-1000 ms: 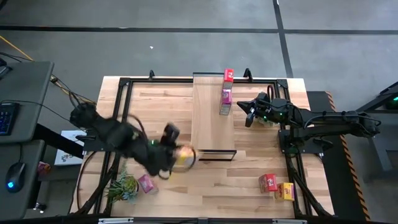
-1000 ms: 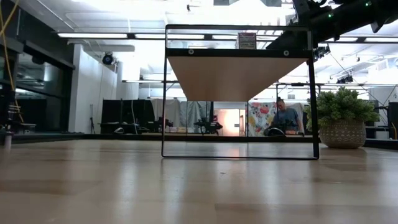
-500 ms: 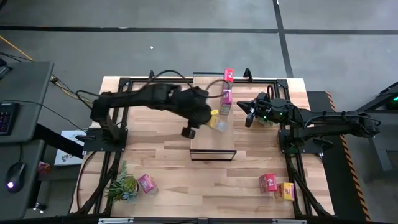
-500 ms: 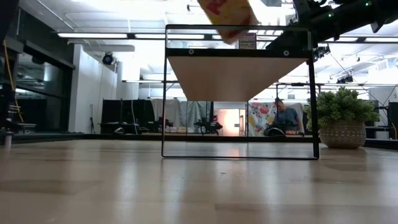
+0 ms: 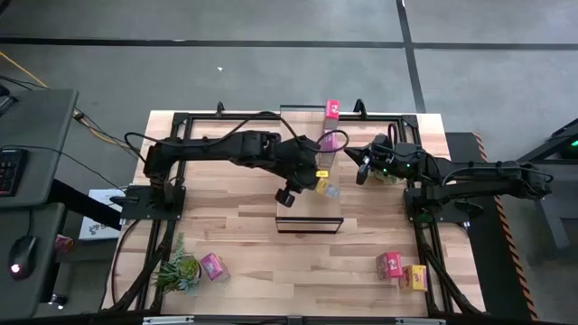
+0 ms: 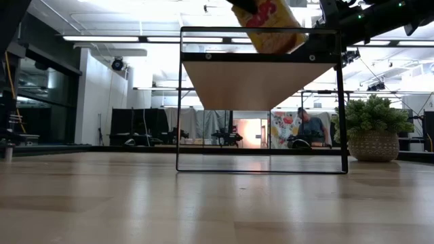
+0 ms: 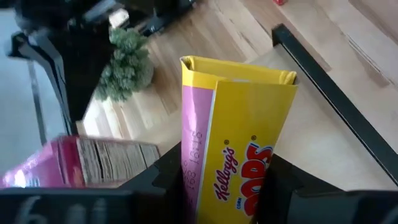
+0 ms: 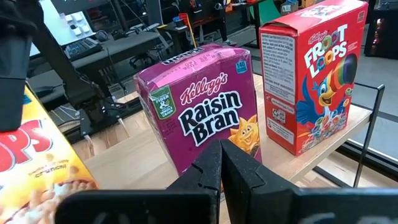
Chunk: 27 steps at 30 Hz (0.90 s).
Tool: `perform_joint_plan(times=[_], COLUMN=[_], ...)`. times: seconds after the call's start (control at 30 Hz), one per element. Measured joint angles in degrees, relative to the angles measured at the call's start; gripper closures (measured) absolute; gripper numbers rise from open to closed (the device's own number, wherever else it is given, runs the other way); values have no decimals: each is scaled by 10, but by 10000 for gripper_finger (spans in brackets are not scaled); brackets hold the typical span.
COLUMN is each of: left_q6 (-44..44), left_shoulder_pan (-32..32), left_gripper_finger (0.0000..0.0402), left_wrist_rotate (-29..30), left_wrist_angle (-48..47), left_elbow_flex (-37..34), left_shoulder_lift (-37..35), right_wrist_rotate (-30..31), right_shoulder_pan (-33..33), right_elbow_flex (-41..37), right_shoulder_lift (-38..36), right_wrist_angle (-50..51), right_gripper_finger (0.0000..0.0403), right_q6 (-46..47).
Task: Stack cereal on shelf
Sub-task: Put the left yellow cereal box on the shelf
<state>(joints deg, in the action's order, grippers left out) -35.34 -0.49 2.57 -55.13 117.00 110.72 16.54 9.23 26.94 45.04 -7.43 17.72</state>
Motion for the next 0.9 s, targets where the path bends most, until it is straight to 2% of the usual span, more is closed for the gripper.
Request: perform_joint_plan(times=[0.63,0.9], left_q6=[-29,-44], left_shoulder_pan=[3,3], left_gripper_finger=[188,174], left_wrist_rotate=[12,48], left_wrist_angle=[25,27], left_elbow_flex=[-2,-2], left_shoulder_lift=[36,36], right_wrist_rotate=[-2,-2], right_shoulder_pan=[0,0], right_elbow_flex=[0,0], right_shoulder_lift=[0,0], right_wrist_angle=[-2,-3], right_gripper_finger=[403,403], right_q6=[0,0])
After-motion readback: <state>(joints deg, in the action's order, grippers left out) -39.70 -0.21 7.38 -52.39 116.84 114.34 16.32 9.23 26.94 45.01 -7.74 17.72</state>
